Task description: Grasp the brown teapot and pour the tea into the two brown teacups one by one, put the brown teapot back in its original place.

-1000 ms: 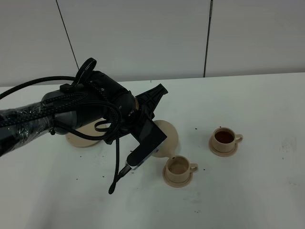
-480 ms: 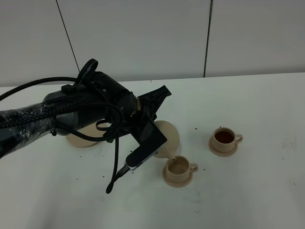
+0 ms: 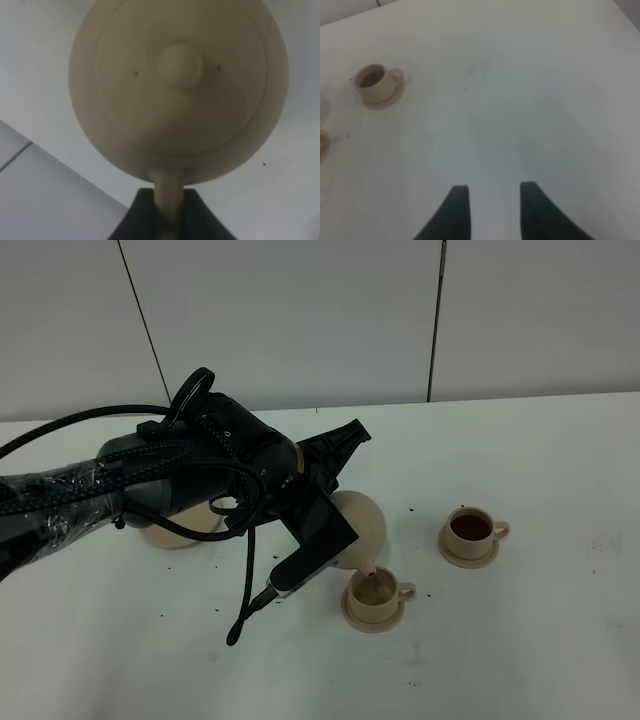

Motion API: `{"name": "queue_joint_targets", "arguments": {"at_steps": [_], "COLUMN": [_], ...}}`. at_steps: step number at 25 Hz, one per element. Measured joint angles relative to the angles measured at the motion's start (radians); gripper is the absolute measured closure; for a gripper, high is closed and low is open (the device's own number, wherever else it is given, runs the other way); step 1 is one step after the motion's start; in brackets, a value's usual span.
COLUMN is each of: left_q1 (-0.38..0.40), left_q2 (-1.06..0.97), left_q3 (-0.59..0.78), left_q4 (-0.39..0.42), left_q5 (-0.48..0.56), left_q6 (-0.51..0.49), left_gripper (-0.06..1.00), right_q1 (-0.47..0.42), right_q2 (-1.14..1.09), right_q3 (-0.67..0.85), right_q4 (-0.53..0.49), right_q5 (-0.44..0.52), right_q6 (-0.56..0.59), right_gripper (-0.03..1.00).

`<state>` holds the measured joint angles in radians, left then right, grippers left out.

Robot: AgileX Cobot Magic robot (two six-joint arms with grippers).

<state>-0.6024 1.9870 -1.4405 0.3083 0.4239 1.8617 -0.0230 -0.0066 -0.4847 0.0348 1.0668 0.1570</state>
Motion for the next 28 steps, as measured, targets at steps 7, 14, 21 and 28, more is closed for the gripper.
{"name": "queue_joint_targets", "arguments": {"at_steps": [7, 14, 21, 28], "left_q1": [0.0, -0.006, -0.01, -0.01], "left_q2": [0.0, 0.0, 0.0, 0.0], "left_q3": [0.0, 0.0, 0.0, 0.0], "left_q4": [0.021, 0.044, 0.051, 0.052], "left_q5": [0.009, 0.009, 0.005, -0.018], "left_q6": [0.002, 0.013, 0.027, 0.047], "left_gripper": [0.78, 0.78, 0.78, 0.78], "right_q1": [0.0, 0.0, 0.0, 0.0], "right_q2": [0.0, 0.0, 0.0, 0.0], "right_q3": [0.0, 0.0, 0.0, 0.0], "right_q4": [0.0, 0.0, 0.0, 0.0], "right_q5": [0.0, 0.0, 0.0, 0.0], "right_q6": [0.0, 0.0, 0.0, 0.0], "right_gripper": [0.73, 0.73, 0.73, 0.73]}}
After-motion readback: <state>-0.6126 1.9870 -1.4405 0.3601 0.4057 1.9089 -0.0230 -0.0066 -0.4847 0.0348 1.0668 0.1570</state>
